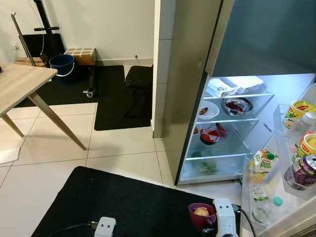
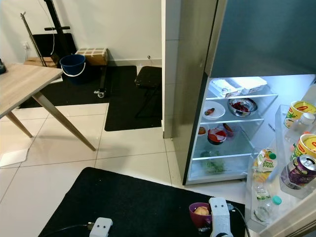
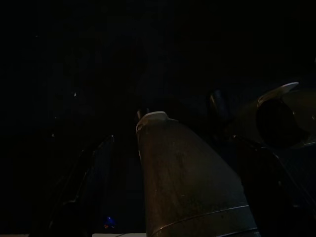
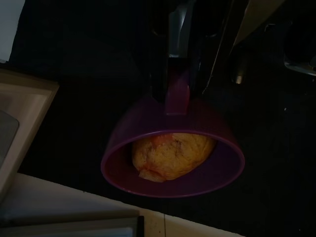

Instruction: Restocking fridge

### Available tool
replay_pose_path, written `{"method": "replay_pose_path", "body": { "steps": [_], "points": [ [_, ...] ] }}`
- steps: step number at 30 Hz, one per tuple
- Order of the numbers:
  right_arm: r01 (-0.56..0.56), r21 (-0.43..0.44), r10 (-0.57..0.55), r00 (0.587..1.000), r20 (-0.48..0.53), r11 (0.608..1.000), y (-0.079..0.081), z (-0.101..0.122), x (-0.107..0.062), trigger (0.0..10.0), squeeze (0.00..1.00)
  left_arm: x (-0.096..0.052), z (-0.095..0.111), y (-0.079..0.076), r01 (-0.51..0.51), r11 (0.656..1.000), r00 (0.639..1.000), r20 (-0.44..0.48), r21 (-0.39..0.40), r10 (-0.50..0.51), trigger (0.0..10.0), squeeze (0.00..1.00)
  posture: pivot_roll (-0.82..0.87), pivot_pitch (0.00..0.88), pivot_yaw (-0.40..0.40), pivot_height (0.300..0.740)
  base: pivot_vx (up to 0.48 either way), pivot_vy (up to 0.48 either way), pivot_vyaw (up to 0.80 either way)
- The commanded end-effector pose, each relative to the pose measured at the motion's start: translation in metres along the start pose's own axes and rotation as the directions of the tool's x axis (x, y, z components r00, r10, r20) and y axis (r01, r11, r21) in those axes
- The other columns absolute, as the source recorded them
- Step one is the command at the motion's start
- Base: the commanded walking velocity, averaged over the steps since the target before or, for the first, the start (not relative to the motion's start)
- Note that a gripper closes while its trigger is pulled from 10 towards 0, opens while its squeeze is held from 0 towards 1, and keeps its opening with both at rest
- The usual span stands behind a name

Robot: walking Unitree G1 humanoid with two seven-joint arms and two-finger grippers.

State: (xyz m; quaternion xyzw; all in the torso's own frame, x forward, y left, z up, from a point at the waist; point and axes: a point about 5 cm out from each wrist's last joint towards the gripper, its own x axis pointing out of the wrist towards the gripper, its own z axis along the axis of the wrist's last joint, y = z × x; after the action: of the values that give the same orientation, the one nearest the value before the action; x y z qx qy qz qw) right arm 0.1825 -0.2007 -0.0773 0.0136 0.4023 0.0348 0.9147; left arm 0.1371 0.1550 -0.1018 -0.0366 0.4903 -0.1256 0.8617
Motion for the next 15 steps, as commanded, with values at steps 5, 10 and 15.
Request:
{"method": "replay_pose_path", "body": {
  "steps": [5, 10, 15],
  "points": [
    [-0.006, -0.003, 0.006, 0.999, 0.032, 1.000, 0.0019, 0.0076, 0.0021, 10.0, 0.00, 0.0010, -0.0029, -0.0050, 0.021, 1.000, 1.000, -0.019, 0.006, -0.020, 10.0, 0.00, 0.00, 0.000, -0.019, 0.739, 0.000, 0.000, 0.00],
    [-0.007, -0.002, 0.007, 0.999, 0.035, 1.000, 0.0020, 0.0083, 0.0023, 10.0, 0.00, 0.0007, -0.0038, -0.0046, 0.017, 1.000, 1.000, -0.023, 0.006, -0.017, 10.0, 0.00, 0.00, 0.000, -0.020, 0.739, 0.000, 0.000, 0.00],
    [-0.006, -0.003, 0.006, 0.999, 0.036, 1.000, 0.0020, 0.0087, 0.0024, 10.0, 0.00, 0.0008, -0.0036, -0.0048, 0.018, 1.000, 1.000, -0.023, 0.008, -0.018, 10.0, 0.00, 0.00, 0.000, -0.020, 0.739, 0.000, 0.000, 0.00]
  ]
}}
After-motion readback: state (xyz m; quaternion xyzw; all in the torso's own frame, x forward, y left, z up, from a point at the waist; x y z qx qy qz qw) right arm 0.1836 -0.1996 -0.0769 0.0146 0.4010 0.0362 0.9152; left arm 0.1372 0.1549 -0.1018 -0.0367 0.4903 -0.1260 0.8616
